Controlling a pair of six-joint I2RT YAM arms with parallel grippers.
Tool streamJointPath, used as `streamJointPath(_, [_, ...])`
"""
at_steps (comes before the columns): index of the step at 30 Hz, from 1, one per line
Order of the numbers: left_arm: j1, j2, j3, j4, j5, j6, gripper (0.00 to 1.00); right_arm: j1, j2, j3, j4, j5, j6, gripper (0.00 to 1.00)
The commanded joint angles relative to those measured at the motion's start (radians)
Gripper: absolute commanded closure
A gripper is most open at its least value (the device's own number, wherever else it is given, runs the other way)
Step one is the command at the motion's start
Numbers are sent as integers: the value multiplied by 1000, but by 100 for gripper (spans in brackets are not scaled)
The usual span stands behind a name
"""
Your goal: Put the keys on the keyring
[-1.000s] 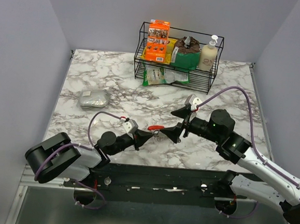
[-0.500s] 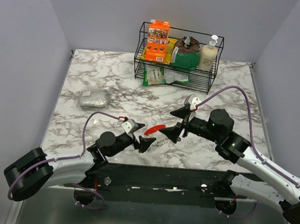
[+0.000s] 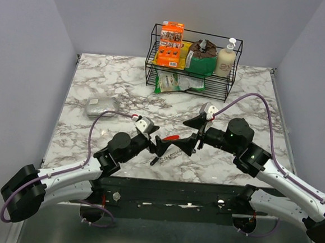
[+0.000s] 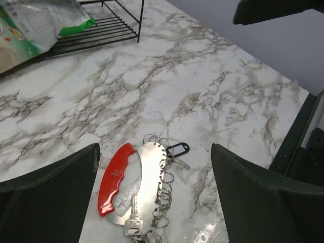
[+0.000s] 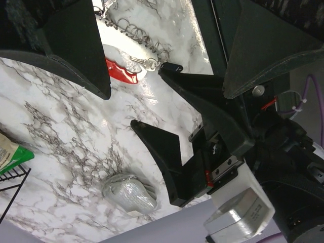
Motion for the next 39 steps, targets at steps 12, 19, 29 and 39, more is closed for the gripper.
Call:
streamJointPath(12, [-6,161,124,-213,-318,-204,1,0,26,3,27,-7,25,0])
streamJointPath(19, [-6,233,190,-350,-409,-263,1,0,14,-78,25,40,71,0])
streamJointPath(29, [-6,245,222,-426,-487,-275,1,0,-86,-194,-33,457,174,0])
streamJointPath(39, [-6,165,227,-503,-598,-286,1,0,-118,-181,-182,850,289,0])
